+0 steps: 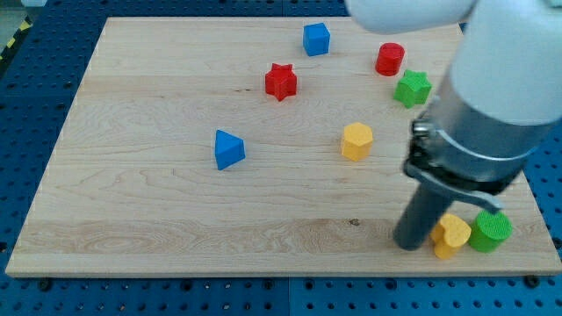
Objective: Slide yellow hexagon towards the green circle
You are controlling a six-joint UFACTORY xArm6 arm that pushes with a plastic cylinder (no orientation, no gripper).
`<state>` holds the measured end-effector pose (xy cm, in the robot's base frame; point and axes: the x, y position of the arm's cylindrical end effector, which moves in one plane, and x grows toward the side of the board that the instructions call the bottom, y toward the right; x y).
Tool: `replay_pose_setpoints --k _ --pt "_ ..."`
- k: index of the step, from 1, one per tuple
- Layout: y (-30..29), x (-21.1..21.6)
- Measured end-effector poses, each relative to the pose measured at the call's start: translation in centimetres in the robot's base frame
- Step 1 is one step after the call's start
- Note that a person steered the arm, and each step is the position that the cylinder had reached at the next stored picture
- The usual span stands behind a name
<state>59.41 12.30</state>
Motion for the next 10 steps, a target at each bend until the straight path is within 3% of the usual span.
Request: replay_pose_setpoints --k 1,3,5,7,10 --pt "-4.2 -2.9" --pt "-7.4 -6.4" --pt "-8.1 -15.3" --pt "-1.4 -11.4" --pt "0.3 -9.9"
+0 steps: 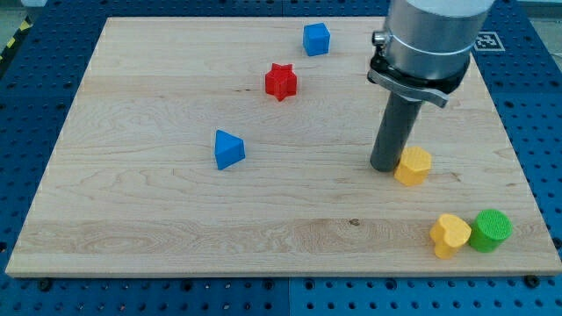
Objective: Slide yellow hexagon towards the green circle
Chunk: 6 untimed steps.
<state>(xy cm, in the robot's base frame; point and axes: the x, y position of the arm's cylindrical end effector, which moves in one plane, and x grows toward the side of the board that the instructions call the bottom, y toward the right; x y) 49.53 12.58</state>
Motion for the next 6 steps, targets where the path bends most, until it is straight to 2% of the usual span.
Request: replay_pose_setpoints --k 2,3,5,6 --pt "1.4 -0.4" --pt "4.8 1.2" --pt "5.7 -1.5" --pt "8.0 2.0"
